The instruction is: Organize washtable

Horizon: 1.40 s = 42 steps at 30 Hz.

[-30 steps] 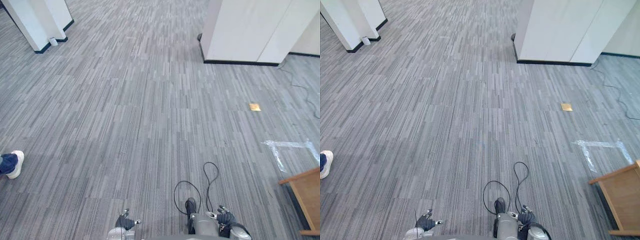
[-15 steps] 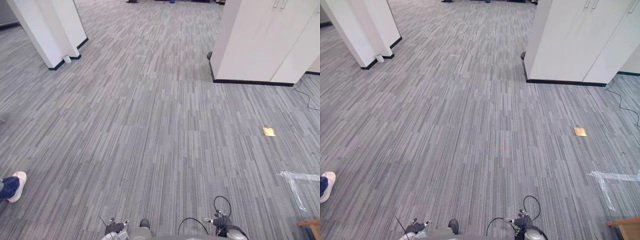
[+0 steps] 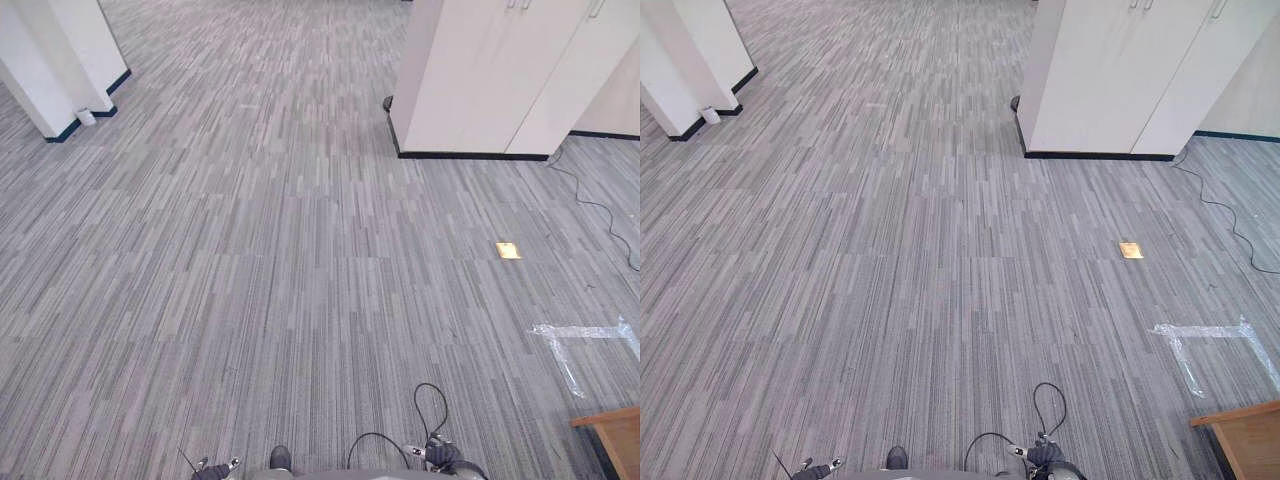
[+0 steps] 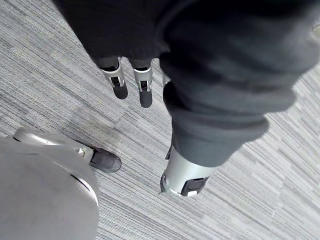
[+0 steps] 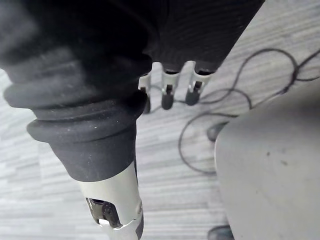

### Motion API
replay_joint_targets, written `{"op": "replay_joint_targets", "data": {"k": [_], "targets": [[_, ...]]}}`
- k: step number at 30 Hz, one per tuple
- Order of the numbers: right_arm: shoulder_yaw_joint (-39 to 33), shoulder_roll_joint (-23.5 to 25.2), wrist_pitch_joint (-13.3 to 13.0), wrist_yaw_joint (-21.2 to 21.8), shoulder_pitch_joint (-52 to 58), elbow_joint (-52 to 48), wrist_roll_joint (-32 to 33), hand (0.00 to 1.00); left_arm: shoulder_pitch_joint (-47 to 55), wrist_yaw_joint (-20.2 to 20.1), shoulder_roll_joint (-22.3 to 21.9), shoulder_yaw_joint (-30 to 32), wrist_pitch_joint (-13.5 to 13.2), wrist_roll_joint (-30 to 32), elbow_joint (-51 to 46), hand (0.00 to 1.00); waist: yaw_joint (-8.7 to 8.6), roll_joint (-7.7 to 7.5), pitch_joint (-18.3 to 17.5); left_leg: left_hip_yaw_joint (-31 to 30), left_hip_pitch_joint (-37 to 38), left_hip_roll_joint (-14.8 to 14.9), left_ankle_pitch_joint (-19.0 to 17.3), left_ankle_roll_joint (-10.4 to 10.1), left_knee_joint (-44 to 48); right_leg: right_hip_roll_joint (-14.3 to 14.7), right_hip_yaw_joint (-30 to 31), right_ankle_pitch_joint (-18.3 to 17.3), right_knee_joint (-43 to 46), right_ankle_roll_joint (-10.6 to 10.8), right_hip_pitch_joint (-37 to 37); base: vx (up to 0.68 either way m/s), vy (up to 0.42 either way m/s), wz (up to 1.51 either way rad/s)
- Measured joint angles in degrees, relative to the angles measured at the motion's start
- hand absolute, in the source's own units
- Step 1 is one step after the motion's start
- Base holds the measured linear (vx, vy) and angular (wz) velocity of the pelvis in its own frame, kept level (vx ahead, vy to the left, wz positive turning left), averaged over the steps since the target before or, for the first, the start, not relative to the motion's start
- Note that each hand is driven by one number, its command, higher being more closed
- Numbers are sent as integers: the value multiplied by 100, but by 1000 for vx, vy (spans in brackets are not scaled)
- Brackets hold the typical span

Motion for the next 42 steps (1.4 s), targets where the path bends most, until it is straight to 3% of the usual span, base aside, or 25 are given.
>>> {"op": "replay_joint_targets", "data": {"k": [7, 12, 14, 15, 16, 18, 20, 23, 26, 28, 30, 32, 33, 38, 39, 41, 42], "targets": [[-274, 7, -9, 7, 75, -31, 442, 0, -63, -249, 105, -324, -82, 182, 16, 0, -3, 53, 156, -283, 71, -13, 7, -19, 5, -29, -615, -144, 123, 61, 274, 45, -39, 31], [-271, -50, -4, 1, 3, -85, 374, 0, -173, -299, 170, -544, -101, 236, -237, 0, 34, -15, 439, -347, -296, -69, -53, -101, 698, -255, -1105, -314, 502, 127, 300, -28, -8, 37], [-290, -50, 11, -1, 15, -179, 372, 0, -175, -305, 192, -529, -111, 217, -276, 0, 33, -28, 499, -310, -423, -53, -177, -215, 904, -300, -1117, -326, 508, 112, 336, -62, 33, 15], [-324, -49, 8, -1, 16, -219, 384, 0, -175, -301, 211, -519, -111, 216, -280, 0, 35, -24, 587, -175, -517, 10, -427, -243, 1148, -304, -1112, -325, 511, 113, 388, -113, 63, -7], [-330, -67, 9, -4, 19, -218, 393, 0, -167, -290, 216, -527, -100, 221, -273, 0, 35, 26, 604, -86, -567, 18, -569, -81, 1323, -311, -1082, -323, 524, 116, 411, -110, 76, -15], [-389, -40, 4, 0, 9, -223, 414, 0, -125, -261, 211, -544, -101, 226, -272, 0, 33, 66, 590, 29, -592, 16, -723, 19, 1543, -365, -1082, -324, 511, 137, 370, -41, 100, -31], [-401, -8, 11, -1, 9, -176, 417, 0, -29, -222, 254, -547, -102, 229, -267, 0, 71, -41, 572, 206, -577, 14, -743, 36, 1533, -451, -1119, -332, 462, 148, 266, -42, 97, -49], [-534, 75, 18, -3, 43, -172, 372, 0, 144, -230, 374, -546, -96, 256, -215, 0, 71, -177, 488, 379, -603, -85, -742, 105, 1579, -667, -1317, -377, 302, 461, 174, -13, 75, -44], [-654, 117, 65, -5, 27, -174, 367, 0, 130, -237, 393, -675, -92, 424, -180, 0, 92, -143, 445, 600, -740, -194, -1028, 300, 1853, -891, -1393, -341, 323, 573, 48, 18, 116, -33], [-651, 101, 83, 2, -9, -178, 360, 0, 123, -243, 366, -805, -87, 469, -178, 0, 92, -95, 400, 684, -777, -249, -1150, 392, 1844, -948, -1414, -81, 635, 215, -139, 42, 140, -18], [-536, 95, 73, 8, -14, -196, 312, 0, 138, -331, 378, -1015, -76, 597, -182, 0, 30, 16, 317, 571, -682, -270, -1166, 419, 1662, -852, -1408, 399, 951, -209, -233, 77, 167, 16], [-376, 120, 70, 16, 2, -204, 312, 0, 173, -403, 408, -1103, -71, 742, -183, 0, 48, 75, 297, 543, -455, -226, -1163, 425, 1442, -751, -1325, 401, 1311, -177, -256, 125, 88, 11], [-358, 149, 69, 18, 5, -215, 313, 0, 200, -434, 435, -1140, -66, 798, -183, 0, 36, 45, 278, 519, -299, -200, -1158, 450, 1359, -624, -1192, 232, 1618, -91, -311, 239, -10, 14], [-379, 186, 50, 36, 33, -229, 322, 0, 200, -483, 447, -1146, 40, 1094, -162, 0, 11, 24, 266, 387, 104, -196, -1190, 555, 1163, 263, -689, -844, 2217, -201, -623, 204, -94, 8], [-393, 173, 47, 84, 28, -252, 335, 0, 156, -482, 438, -1147, 88, 1145, -111, 0, -9, 60, 289, 345, 206, -141, -1196, 537, 1130, 468, -632, -1000, 2270, -378, -815, 170, -133, 13], [-415, 104, 21, 130, 12, -351, 386, 0, 41, -479, 372, -1157, 137, 1219, -1, 0, -41, 222, 385, 265, 418, 116, -1317, 405, 1135, 700, -610, -1119, 2314, -475, -1139, 206, -201, 29], [-416, 79, -4, 131, 2, -439, 393, 0, -4, -475, 347, -1183, 137, 1276, -4, 0, -51, 304, 423, 186, 513, 306, -1463, 294, 1140, 717, -594, -1082, 2287, -426, -1437, 205, -232, 34]]}}
